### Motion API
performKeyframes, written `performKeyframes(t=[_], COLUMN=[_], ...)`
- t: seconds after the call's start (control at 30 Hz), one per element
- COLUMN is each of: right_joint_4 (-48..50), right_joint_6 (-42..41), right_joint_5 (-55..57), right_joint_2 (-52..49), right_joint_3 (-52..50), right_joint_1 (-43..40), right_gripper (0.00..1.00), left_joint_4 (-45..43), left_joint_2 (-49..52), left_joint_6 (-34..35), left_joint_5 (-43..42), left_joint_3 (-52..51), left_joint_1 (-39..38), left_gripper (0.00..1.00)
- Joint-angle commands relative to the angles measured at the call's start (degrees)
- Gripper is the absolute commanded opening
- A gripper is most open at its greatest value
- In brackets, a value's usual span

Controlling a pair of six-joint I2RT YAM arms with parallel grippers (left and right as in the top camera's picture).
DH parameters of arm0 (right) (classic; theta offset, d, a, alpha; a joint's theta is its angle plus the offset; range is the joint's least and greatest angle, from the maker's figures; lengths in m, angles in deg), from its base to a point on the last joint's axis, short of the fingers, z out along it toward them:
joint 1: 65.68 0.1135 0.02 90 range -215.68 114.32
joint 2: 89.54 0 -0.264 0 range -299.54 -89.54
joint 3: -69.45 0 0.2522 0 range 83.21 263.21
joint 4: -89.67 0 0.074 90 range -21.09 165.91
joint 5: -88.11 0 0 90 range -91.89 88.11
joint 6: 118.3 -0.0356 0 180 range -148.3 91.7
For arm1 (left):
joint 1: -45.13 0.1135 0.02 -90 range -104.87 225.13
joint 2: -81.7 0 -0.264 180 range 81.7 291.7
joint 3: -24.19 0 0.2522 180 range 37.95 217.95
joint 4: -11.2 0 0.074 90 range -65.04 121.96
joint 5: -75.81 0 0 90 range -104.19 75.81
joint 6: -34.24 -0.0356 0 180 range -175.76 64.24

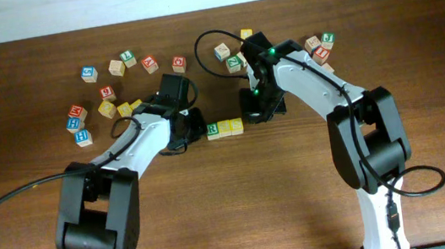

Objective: Spell out RSS

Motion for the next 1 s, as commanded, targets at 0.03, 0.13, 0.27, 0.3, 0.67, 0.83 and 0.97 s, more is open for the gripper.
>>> performKeyframes(t=[0.03,0.13,0.27,0.3,0.67,0.83,0.97], right_joint_4=[0.46,1.99,4.22,4.96,7.96,7.89,7.69], right_joint_6=[-0.79,-0.92,-1.38,-1.38,-1.38,-1.36,-1.36], right_joint_5=[-0.5,-0.35,-0.59,-0.81,-5.33,-5.44,-5.44], right_joint_2=[-1.29,-1.29,-1.29,-1.29,-1.27,-1.27,-1.27], right_joint_3=[-0.52,-1.55,-4.2,-5.01,-5.68,-5.68,-5.68], right_joint_1=[0.85,1.49,1.53,1.55,1.55,1.55,1.55], right_gripper=[0.04,0.04,0.04,0.04,0.04,0.04,0.04], left_joint_4=[-0.13,-0.09,-0.07,-0.11,-0.96,-1.36,-1.68], left_joint_2=[0.66,0.68,0.68,0.68,0.74,0.94,0.96], left_joint_6=[-1.14,-1.14,-1.14,-1.14,-1.16,-1.4,-1.4], left_joint_5=[-2.6,-2.56,-2.56,-2.56,-2.56,-2.8,-2.82], left_joint_3=[-0.33,-0.33,-0.33,-0.33,-0.33,-0.33,-0.33], left_joint_1=[-0.17,-0.17,-0.17,-0.17,-0.17,-0.28,-0.28], left_gripper=[0.0,0.0,0.0,0.0,0.0,0.0,0.0])
